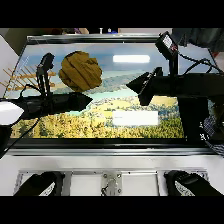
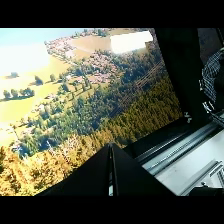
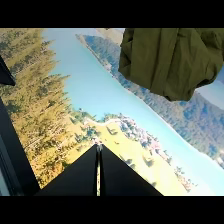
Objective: Fold the clothes and pants, and hang the long-sleeved shirts on hangers.
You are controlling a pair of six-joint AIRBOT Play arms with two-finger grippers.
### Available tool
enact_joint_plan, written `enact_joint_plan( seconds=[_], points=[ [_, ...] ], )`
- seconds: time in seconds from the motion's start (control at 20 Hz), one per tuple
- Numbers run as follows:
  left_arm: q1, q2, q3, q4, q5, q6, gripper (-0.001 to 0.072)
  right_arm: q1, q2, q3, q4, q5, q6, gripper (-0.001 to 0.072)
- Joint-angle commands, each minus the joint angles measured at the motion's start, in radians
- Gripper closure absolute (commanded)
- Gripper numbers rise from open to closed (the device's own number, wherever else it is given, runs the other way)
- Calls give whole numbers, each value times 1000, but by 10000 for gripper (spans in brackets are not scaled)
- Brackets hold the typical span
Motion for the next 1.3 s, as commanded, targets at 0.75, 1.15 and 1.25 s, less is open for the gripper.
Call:
enact_joint_plan(
  seconds=[0.75,1.15,1.25],
  points=[
    [-1,0,1,2,87,2,637,1,0,0,0,0,0,687],
    [214,-317,118,257,290,-9,-4,1,0,0,0,0,0,687],
    [284,-499,217,256,276,-11,-4,1,0,0,0,0,0,687]
  ],
)
